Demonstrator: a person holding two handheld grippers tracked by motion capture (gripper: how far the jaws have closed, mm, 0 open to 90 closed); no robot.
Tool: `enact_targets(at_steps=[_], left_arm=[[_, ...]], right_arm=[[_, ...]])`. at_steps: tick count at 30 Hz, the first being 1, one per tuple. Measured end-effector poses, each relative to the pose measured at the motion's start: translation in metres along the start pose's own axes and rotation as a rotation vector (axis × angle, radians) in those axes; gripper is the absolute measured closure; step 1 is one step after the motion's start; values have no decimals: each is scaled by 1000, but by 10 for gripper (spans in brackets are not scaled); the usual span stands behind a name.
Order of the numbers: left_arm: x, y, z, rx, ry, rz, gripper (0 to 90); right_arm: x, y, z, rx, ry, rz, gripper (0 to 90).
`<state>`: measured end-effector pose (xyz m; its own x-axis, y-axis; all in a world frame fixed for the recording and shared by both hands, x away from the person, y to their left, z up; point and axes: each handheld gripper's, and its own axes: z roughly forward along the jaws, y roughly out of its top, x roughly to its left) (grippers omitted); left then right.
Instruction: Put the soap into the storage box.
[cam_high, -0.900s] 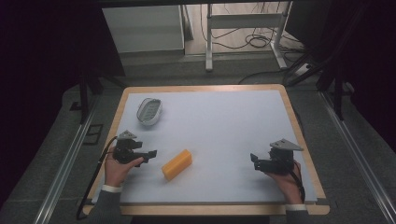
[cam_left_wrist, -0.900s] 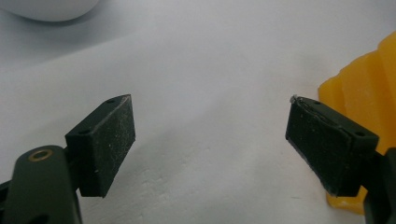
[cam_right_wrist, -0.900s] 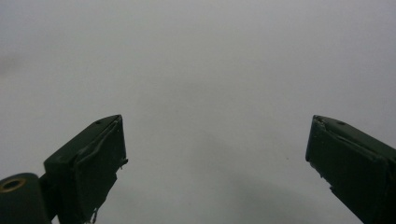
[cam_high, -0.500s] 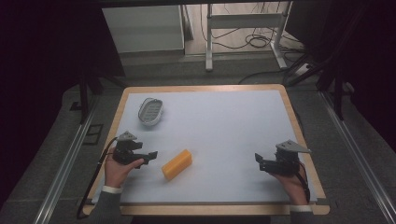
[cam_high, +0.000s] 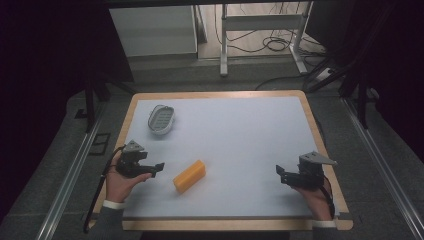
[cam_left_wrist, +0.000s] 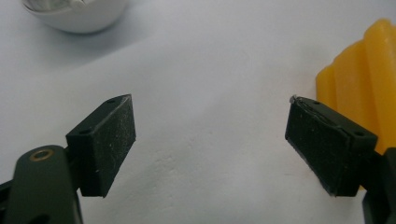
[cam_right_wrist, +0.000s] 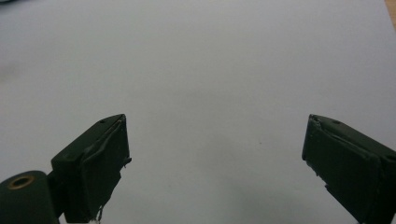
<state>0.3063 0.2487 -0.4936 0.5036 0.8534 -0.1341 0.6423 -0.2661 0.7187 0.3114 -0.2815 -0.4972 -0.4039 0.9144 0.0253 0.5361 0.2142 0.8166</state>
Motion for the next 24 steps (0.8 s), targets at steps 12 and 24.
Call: enact_targets(at_steps=[12,24], left_arm=[[-15,20,-18,8,-43,57,158],[-35,33,-21,21,-58,100,169]], right_arm=[[0,-1,-2,-4,-11,-1,74],[0,-1,-3,-8,-41,-2,75]])
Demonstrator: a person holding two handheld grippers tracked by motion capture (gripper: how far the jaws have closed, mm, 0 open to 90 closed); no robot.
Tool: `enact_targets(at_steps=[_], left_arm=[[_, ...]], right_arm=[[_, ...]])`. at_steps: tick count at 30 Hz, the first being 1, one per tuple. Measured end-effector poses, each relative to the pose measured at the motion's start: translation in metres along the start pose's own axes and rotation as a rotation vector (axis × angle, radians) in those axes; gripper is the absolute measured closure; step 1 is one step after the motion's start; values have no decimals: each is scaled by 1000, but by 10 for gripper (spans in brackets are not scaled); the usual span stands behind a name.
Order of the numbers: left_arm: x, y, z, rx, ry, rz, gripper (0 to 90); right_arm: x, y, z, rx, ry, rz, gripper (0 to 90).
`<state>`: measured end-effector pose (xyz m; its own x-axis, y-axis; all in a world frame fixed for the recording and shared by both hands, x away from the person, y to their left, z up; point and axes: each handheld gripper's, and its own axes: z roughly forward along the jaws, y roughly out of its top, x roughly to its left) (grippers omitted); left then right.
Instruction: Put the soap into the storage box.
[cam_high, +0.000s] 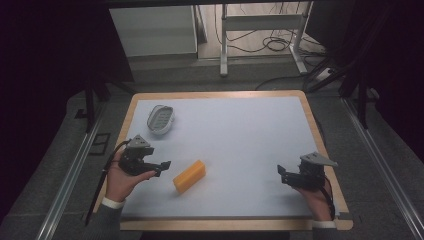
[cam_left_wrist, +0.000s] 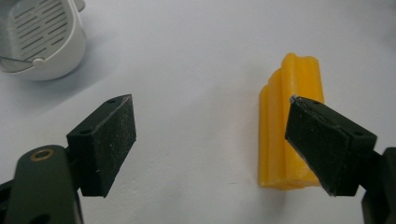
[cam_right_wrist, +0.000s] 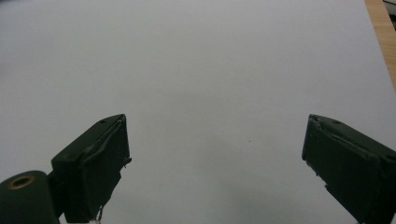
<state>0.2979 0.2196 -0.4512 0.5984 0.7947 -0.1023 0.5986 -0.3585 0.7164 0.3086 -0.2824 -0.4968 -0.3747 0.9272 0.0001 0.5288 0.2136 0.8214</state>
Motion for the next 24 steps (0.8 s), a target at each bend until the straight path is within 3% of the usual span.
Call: enact_targets(at_steps=[10,20,24], left_arm=[[-20,9,4,17,-24,53,171],[-42,15,18,58,-38,105,181],[-46,14,26,77,-51,108,183]], right_arm=[[-1,-1,0,0,-6,5,78],[-2,-2,0,3,-18,13,78],[-2,-2,0,2,-12,19,78]])
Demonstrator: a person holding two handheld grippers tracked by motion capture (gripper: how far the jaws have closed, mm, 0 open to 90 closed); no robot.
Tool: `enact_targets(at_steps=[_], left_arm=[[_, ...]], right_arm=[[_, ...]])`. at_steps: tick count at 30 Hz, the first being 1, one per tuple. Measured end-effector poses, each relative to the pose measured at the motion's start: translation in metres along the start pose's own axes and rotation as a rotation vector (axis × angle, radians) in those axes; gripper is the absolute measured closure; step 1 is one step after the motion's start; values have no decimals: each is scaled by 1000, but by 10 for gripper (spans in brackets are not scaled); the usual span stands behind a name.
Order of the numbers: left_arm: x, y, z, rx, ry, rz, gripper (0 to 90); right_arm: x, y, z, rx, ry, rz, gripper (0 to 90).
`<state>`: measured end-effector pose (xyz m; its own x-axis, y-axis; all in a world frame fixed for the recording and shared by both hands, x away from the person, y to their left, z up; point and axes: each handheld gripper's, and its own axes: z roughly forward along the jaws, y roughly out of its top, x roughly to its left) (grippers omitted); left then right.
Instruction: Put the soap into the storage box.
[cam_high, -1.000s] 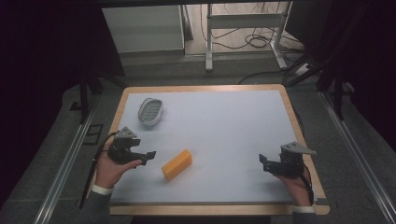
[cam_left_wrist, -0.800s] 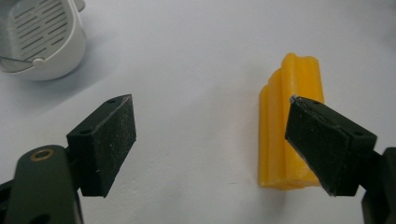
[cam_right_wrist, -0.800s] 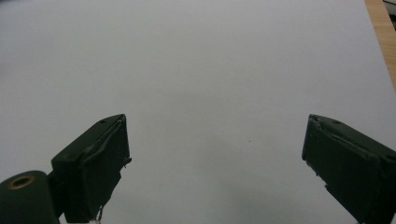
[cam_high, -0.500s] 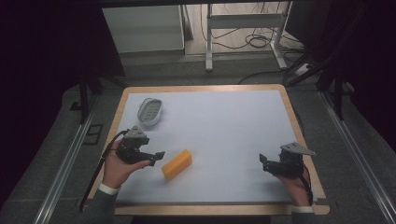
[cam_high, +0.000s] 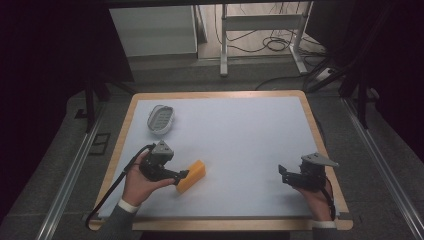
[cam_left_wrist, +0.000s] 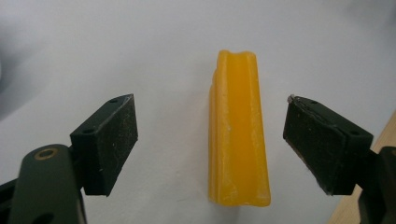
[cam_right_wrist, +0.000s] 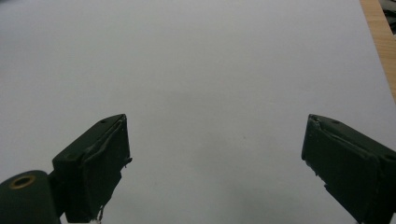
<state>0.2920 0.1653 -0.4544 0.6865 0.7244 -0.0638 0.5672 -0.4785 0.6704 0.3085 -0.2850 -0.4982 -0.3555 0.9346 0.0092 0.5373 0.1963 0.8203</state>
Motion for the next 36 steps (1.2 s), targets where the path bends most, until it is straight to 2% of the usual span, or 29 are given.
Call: enact_targets(at_steps=[5,11,16,22,23,26,30,34,36], left_arm=[[-3,0,5,24,-19,0,200],[-13,6,14,61,-31,25,225],[-18,9,27,111,-6,40,229],[-17,9,44,159,-3,31,270],[-16,9,45,167,-8,30,314],[-15,9,50,183,-28,23,355],[-16,8,55,208,-28,16,412],[-20,6,64,242,16,22,469],[-21,5,68,254,14,23,513]], right_arm=[[-1,-1,0,2,-7,9,78],[-1,-2,2,9,-9,9,78],[-1,-2,2,12,-11,12,78],[-1,-4,5,26,-7,11,78],[0,-4,5,26,-6,11,78],[0,-4,5,24,-6,13,78],[0,-4,6,36,-3,12,78],[0,-5,8,45,1,7,77],[0,-5,8,46,-1,7,78]])
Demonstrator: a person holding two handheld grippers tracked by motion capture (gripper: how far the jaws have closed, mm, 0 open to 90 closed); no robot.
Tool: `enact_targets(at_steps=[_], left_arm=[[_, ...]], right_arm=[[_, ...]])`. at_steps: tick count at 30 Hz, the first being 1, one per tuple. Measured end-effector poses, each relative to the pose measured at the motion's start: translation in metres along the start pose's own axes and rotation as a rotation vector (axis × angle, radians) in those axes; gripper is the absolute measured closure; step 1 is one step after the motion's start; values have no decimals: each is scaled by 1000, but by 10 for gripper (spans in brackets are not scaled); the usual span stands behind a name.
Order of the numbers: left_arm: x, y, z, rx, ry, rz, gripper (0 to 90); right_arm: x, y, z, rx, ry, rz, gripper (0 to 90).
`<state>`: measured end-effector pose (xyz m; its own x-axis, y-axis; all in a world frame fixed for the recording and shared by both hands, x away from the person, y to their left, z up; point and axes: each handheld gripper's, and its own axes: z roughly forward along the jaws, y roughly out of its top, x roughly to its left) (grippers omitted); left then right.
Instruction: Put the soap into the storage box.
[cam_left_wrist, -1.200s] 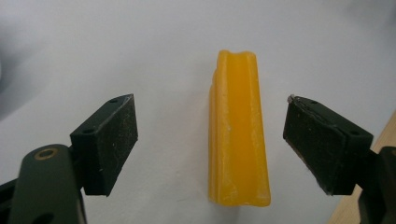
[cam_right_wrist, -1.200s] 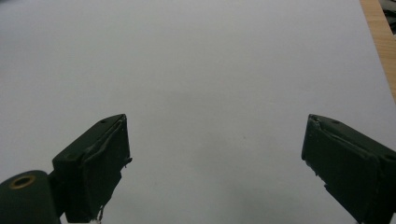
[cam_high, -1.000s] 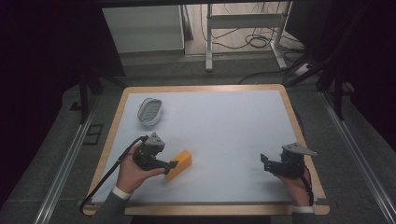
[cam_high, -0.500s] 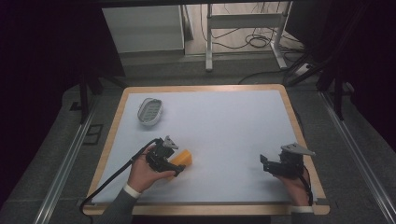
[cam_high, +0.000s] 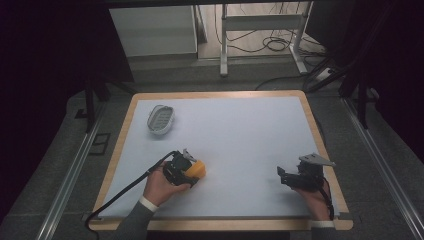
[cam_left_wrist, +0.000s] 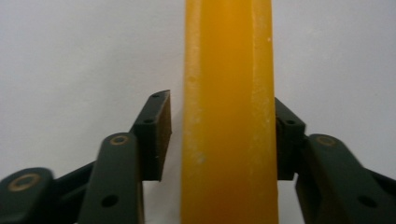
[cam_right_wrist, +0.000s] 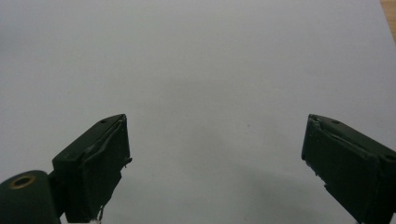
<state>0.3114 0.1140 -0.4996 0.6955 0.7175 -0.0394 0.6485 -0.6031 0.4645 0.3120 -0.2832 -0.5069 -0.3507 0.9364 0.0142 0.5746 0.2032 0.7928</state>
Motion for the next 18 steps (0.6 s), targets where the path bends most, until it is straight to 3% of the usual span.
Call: enact_targets(at_steps=[3,8,13,18], left_arm=[[-2,0,3,1,1,-1,600],[-3,-1,3,-19,7,-2,608],[3,-2,0,-24,-65,-15,609],[10,-1,-7,-38,-75,-22,610]], right_arm=[[0,0,0,2,-3,1,78],[-1,0,0,2,-8,0,78],[-2,0,0,-2,-16,2,78],[-3,0,-2,-13,-20,2,78]])
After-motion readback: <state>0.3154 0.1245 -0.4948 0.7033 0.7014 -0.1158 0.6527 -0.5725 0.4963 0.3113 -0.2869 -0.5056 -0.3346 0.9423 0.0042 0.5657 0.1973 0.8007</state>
